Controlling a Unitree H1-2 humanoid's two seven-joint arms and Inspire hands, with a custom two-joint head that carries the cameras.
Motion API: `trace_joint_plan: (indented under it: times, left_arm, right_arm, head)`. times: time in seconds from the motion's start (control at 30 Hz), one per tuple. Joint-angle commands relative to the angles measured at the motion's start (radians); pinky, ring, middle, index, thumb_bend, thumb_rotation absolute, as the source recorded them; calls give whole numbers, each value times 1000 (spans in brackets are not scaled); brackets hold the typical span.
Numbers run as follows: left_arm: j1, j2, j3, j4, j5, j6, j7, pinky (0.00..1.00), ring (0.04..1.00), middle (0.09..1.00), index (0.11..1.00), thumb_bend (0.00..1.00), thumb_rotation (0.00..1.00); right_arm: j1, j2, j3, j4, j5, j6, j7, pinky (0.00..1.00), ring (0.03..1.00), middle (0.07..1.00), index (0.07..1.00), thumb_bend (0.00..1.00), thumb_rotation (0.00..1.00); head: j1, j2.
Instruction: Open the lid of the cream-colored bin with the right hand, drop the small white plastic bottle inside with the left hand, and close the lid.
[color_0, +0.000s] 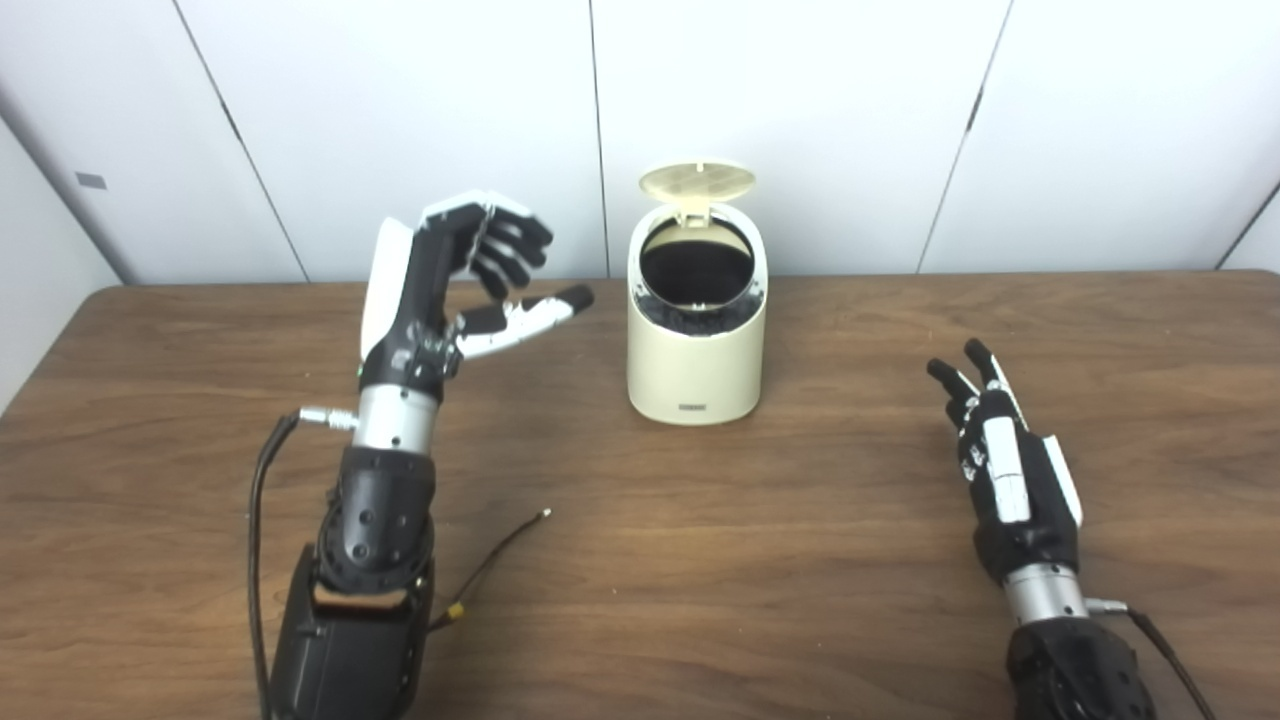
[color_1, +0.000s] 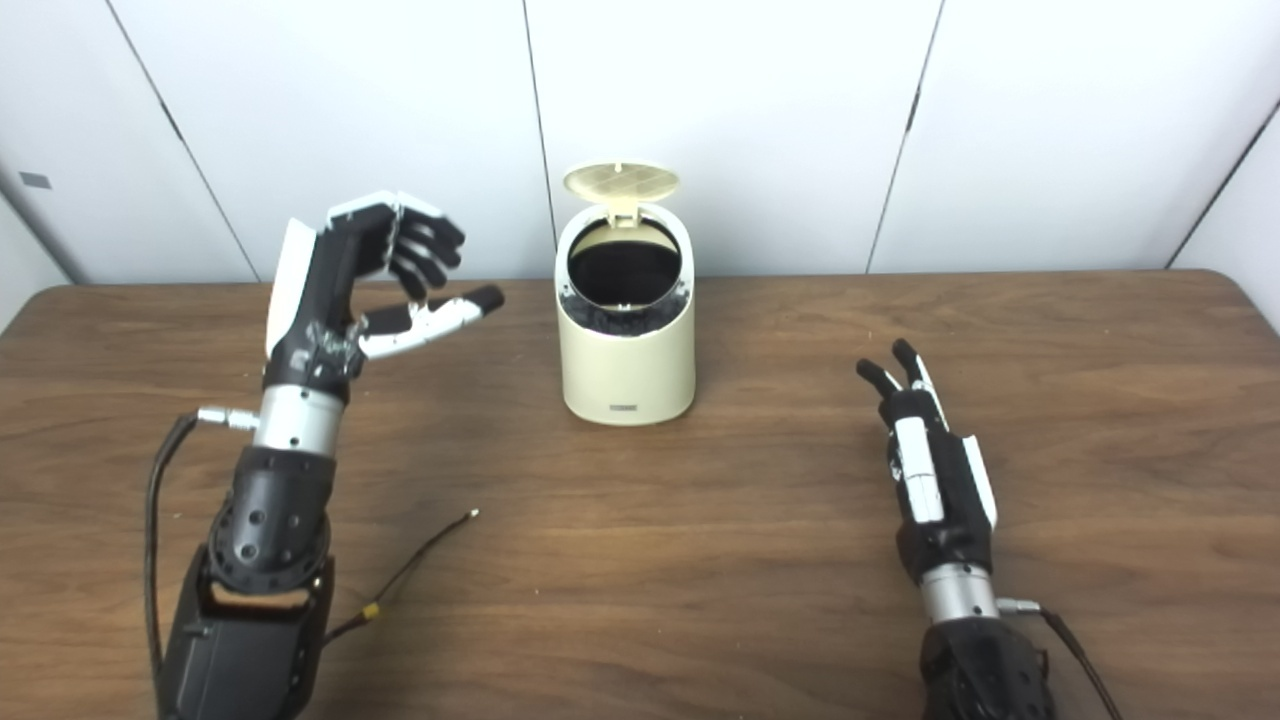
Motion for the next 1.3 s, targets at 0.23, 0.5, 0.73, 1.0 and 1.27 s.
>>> trace_joint_plan:
  times: [0.23, 0.5, 0.73, 1.0, 1.27]
  left_arm:
    - [95, -8, 34, 13, -260, -9, -87, 682, 768, 846, 859, 448, 893]
    - [146, -62, 36, 95, -416, -35, -119, 999, 1000, 1000, 1000, 594, 1000]
    - [181, -87, 26, 169, -406, -100, -110, 1000, 1000, 1000, 1000, 623, 1000]
    - [199, -96, 22, 193, -408, -120, -106, 1000, 1000, 1000, 1000, 642, 1000]
    - [199, -101, 25, 180, -427, -100, -109, 1000, 1000, 1000, 1000, 655, 1000]
  right_arm:
    - [-12, -39, 10, -21, -55, -13, 1, 1000, 979, 937, 977, 670, 934]
    - [-116, -98, 59, -100, -195, 71, 1, 1000, 996, 964, 971, 693, 1000]
    - [-261, -147, 123, -173, -336, 153, 18, 911, 947, 948, 935, 610, 1000]
    - [-457, -181, 213, -208, -525, 348, 62, 987, 996, 965, 888, 615, 1000]
    - [-615, -194, 293, -137, -628, 395, 113, 977, 996, 973, 876, 591, 1000]
  head:
    - [-5, 6]
    - [-7, 0]
    - [-26, 5]
    - [-32, 8]
    - [-31, 11]
